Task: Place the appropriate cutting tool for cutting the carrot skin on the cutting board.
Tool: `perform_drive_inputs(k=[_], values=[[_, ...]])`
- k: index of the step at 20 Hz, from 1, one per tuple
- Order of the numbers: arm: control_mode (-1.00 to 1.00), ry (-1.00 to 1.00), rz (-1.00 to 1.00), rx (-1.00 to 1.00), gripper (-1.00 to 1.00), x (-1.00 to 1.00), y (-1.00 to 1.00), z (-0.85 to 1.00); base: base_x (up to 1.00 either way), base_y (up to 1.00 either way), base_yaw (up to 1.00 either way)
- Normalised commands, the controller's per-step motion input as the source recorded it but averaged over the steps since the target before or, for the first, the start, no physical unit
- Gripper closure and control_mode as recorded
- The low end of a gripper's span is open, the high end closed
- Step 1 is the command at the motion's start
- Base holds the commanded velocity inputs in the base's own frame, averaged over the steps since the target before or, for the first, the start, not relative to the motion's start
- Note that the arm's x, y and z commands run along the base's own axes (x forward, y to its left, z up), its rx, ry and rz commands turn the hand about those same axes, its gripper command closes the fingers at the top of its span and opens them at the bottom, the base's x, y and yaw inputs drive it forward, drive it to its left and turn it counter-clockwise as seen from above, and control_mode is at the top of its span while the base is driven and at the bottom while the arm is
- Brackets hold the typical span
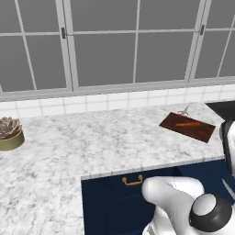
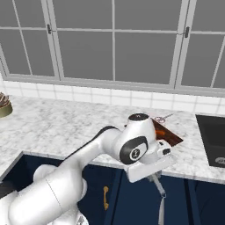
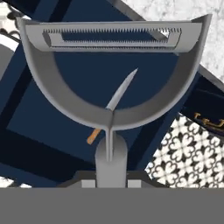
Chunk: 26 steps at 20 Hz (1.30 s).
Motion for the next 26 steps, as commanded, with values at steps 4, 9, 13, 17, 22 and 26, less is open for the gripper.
perform_drive_inputs(k=[4, 9, 13, 17, 22, 26], values=[[-1.0, 0.0, 0.26, 0.2, 1.0, 1.0, -0.51, 0.23, 0.0, 0.0, 0.0], [-1.0, 0.0, 0.23, 0.23, 1.0, 1.0, -0.14, -0.09, 0.0, 0.0, 0.0], [-1.0, 0.0, 0.22, 0.2, 1.0, 1.0, 0.04, -0.3, 0.0, 0.0, 0.0], [-1.0, 0.0, 0.17, 0.11, 1.0, 1.0, 0.0, -0.38, 0.0, 0.0, 0.0], [-1.0, 0.0, 0.13, 0.02, 1.0, 1.0, 0.1, -0.67, 0.0, 0.0, 0.0], [-1.0, 0.0, 0.07, 0.02, 1.0, 1.0, 0.0, -0.38, 0.0, 0.0, 0.0]])
